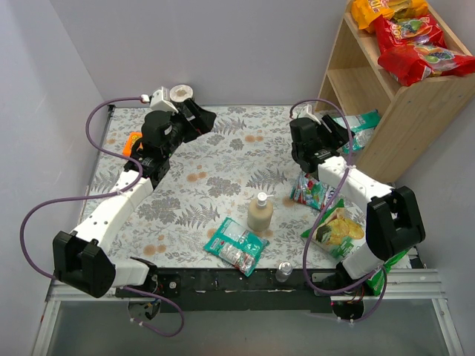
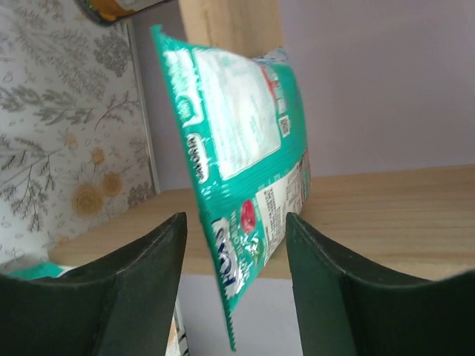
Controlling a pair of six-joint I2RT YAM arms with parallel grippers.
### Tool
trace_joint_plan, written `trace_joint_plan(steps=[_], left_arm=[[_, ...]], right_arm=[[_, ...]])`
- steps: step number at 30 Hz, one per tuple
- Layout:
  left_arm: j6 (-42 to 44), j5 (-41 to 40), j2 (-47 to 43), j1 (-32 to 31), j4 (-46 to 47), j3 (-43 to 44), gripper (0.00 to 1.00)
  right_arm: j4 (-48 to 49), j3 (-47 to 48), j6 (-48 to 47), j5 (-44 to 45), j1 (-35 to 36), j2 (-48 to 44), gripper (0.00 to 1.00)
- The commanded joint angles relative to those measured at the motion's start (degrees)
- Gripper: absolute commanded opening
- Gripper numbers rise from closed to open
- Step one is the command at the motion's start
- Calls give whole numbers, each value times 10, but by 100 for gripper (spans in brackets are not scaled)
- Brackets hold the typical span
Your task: Place and organize the candy bags onto the shelf
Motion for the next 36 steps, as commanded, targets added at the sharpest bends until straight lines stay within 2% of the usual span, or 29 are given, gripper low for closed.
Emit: trace_joint_plan(steps=[1,9,13,18,25,30,36], left_arm=[[-12,7,-9,13,-33,16,98],[-32,35,-52,20,-59,-15,95],[-35,43,-65,21,-59,-25,88],[-43,64,-69,21,-50,-36,83],[-57,78,-70,21,-40,-53,84],[-59,80,-71,21,-40,-57,85],[-67,79,-67,21,-41,-61,85]], right_arm=[[152,2,-77,11,-13,8,54],[192,32,-105,6,-33,46,31],[162,65,-91,10,-54,65,2],[147,99,-82,-3,-72,70,1],[135,109,-81,-42,-115,69,1],[104,100,-58,-78,-138,53,1],[37,105,11,-91,-140,30,1]])
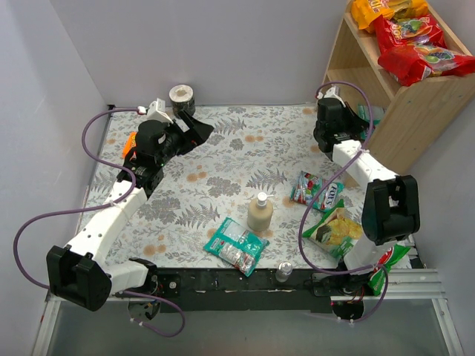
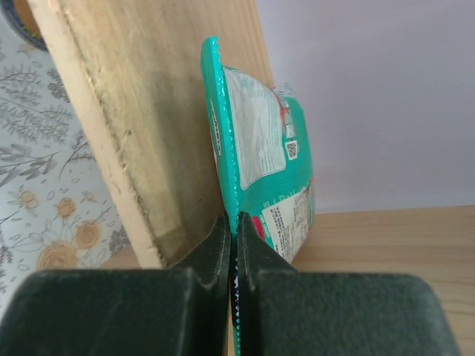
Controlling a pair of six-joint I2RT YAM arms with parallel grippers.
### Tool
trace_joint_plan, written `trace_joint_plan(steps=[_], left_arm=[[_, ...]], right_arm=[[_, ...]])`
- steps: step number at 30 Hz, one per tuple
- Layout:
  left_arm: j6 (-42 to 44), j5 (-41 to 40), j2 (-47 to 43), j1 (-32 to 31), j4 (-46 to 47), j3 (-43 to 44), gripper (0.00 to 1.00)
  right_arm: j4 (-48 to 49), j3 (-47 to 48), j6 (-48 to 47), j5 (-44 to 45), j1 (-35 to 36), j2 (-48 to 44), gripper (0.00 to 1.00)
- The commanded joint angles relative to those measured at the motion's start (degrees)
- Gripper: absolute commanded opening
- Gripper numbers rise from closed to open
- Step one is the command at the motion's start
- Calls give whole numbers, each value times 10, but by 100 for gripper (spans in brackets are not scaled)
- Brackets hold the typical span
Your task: Place and organize the candy bags onto the shelf
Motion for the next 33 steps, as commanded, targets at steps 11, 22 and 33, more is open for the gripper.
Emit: trace_joint_plan(steps=[11,22,33], left_arm=[[-16,20,-10,3,13,-17,85],[-19,20,-14,3,16,-24,90],[-18,9,-12,3,14,-23,96]], right_arm=[[-37,-30,66,-6,2,-101,6],[-138,6,144,-46,9,-123,57],[-343,149,283,-141,97,-98,61]])
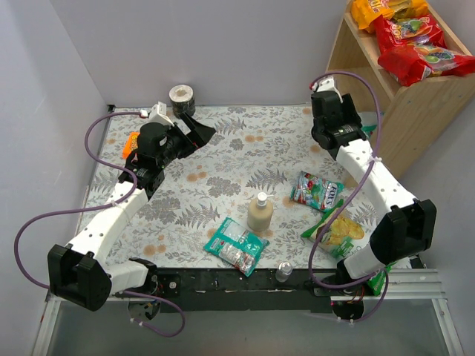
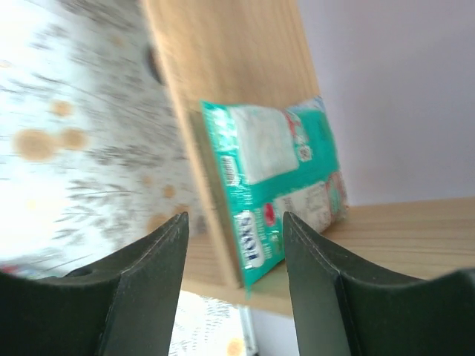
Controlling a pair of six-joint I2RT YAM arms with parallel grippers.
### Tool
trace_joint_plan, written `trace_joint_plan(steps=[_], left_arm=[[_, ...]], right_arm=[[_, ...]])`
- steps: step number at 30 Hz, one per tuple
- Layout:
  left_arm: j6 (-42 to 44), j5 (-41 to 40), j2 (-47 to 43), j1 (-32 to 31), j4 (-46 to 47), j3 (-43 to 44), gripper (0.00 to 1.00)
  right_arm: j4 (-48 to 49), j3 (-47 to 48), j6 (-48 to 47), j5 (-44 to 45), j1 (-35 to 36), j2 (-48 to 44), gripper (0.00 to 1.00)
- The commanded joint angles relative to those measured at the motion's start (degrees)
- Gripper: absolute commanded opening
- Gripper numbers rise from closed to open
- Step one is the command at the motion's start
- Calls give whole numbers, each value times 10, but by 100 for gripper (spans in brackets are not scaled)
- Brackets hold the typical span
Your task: Place and organize the candy bags onto the shelf
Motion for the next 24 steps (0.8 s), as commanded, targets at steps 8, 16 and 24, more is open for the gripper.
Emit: trace_joint_plan(steps=[8,16,24], left_arm=[[34,5,-12,3,11,-11,98],[15,19,3,-2,30,-37,98],[15,22,34,-15,39,-37,98]], right_arm=[[-233,95,226,-244,50,9,63],[-318,-15,299,-283,50,34,57],[-292,-155,353,-210,49,73,52]])
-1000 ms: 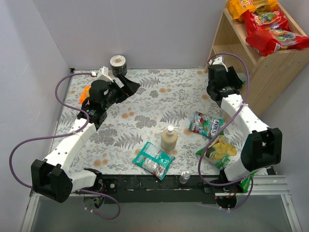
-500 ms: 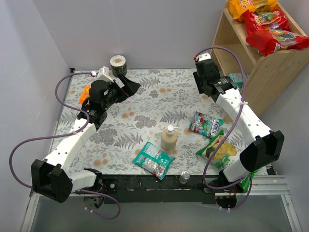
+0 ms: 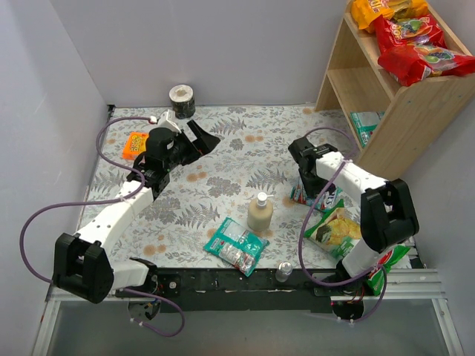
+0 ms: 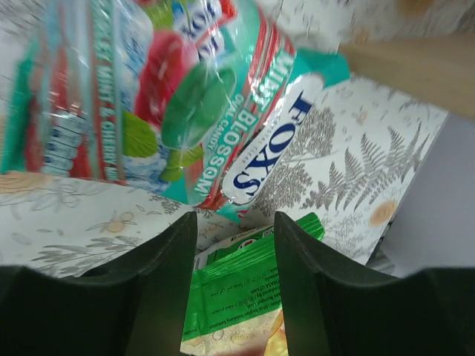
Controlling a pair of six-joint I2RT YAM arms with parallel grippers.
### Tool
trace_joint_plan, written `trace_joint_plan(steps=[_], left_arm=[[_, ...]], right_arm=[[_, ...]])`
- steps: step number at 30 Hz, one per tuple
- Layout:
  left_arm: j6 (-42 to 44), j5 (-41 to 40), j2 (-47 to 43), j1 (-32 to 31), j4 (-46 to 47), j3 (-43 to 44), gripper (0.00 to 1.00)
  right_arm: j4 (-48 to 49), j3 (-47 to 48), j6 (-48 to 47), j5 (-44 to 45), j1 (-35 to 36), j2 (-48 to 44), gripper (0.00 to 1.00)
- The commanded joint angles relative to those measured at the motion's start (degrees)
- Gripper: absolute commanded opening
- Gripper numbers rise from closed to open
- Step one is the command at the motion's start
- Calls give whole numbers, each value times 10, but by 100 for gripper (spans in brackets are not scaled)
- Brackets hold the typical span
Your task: Place and organize the candy bags onto the shelf
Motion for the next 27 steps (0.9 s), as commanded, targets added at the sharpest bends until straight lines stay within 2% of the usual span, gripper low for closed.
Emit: trace_joint_plan(steps=[1,9,14,21,25,27], left_arm=[[0,9,17,-9,17,6,98],[12,-6,34,-11,8,30,98],[25,-15,38,-11,-1,44,98],[32,-14,56,-11,-11,68,98],[34,-14,65,-11,-14,76,98],[34,-10,69,-13,-14,79,98]], right_arm=[[13,-32,40,28,-2,26,52],[95,-17,17,-25,-3,120,51],[156,39,-57,-35,-3,160,51],[244,76,-180,-173,-3,192,51],[255,107,-185,-269,-3,215,50],[276,125,-163,-284,-3,221,50]])
